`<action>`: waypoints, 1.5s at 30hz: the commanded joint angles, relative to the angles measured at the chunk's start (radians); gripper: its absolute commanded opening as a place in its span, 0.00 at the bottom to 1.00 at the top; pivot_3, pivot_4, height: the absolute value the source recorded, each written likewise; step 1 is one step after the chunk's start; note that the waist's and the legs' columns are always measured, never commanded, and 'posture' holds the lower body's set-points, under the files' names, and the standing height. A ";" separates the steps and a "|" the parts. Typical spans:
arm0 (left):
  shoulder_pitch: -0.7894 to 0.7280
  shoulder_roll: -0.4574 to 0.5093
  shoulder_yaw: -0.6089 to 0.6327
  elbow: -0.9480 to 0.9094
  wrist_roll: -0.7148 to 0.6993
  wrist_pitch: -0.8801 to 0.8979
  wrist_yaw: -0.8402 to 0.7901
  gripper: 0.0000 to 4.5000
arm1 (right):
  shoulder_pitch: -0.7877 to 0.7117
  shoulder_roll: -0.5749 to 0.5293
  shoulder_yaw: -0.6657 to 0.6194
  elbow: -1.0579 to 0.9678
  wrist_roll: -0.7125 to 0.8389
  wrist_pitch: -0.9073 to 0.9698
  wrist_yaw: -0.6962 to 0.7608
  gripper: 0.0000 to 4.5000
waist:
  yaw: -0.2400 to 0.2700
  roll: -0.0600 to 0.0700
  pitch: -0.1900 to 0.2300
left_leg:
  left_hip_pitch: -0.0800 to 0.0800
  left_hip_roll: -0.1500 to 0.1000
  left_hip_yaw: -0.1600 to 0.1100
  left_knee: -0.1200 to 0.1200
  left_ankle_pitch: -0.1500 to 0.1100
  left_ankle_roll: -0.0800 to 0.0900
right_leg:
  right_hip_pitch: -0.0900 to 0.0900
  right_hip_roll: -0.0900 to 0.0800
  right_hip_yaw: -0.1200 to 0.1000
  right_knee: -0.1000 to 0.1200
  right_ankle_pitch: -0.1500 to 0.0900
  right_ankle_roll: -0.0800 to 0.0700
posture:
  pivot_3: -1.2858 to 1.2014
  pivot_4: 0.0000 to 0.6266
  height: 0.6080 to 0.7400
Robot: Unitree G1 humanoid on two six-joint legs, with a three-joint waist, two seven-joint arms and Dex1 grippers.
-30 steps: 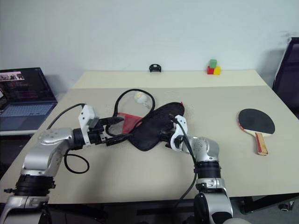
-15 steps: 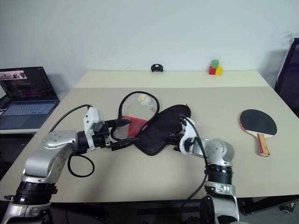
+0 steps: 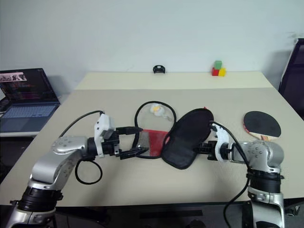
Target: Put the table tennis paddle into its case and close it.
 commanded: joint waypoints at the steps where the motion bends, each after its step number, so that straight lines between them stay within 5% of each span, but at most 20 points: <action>1: -0.021 -0.002 -0.005 -0.019 -0.009 -0.006 -0.008 1.00 | -0.042 -0.092 0.062 0.049 -0.010 -0.023 0.085 0.00 | 0.000 0.000 0.000 | 0.000 0.000 0.000 0.000 0.000 0.000 | 0.000 0.000 0.000 0.000 0.000 0.000 | 0.52 0.24 1.00; 8: -0.029 -0.010 -0.020 -0.011 -0.005 -0.010 -0.006 1.00 | -0.155 -0.223 0.247 0.270 -0.118 -0.214 0.262 0.00 | 0.001 0.000 0.000 | 0.000 0.000 0.000 0.000 0.000 0.001 | 0.001 0.000 0.000 -0.001 0.000 0.000 | 0.52 0.24 1.00; 22: -0.029 -0.023 -0.034 -0.020 0.000 -0.011 0.012 1.00 | -0.414 -0.271 0.522 0.723 -0.403 -0.540 0.594 0.00 | 0.005 -0.001 0.001 | -0.001 0.000 0.000 0.000 0.000 0.001 | 0.001 0.000 0.000 -0.004 0.000 0.000 | 0.52 0.24 1.00; 38: -0.034 -0.035 -0.046 -0.017 0.009 -0.015 0.026 1.00 | -0.556 -0.214 0.504 1.035 -0.613 -0.749 0.670 0.00 | 0.011 -0.001 0.001 | -0.001 0.000 0.000 0.000 0.001 0.000 | 0.000 0.000 0.000 -0.004 0.000 0.000 | 0.52 0.24 1.00; 45: -0.039 -0.034 -0.051 -0.010 0.012 -0.017 0.023 1.00 | -0.556 -0.203 0.455 1.079 -0.658 -0.828 0.587 0.45 | 0.011 -0.001 0.001 | -0.001 0.000 0.001 0.000 0.001 -0.001 | 0.000 0.000 0.000 -0.004 0.000 0.000 | 0.52 0.24 1.00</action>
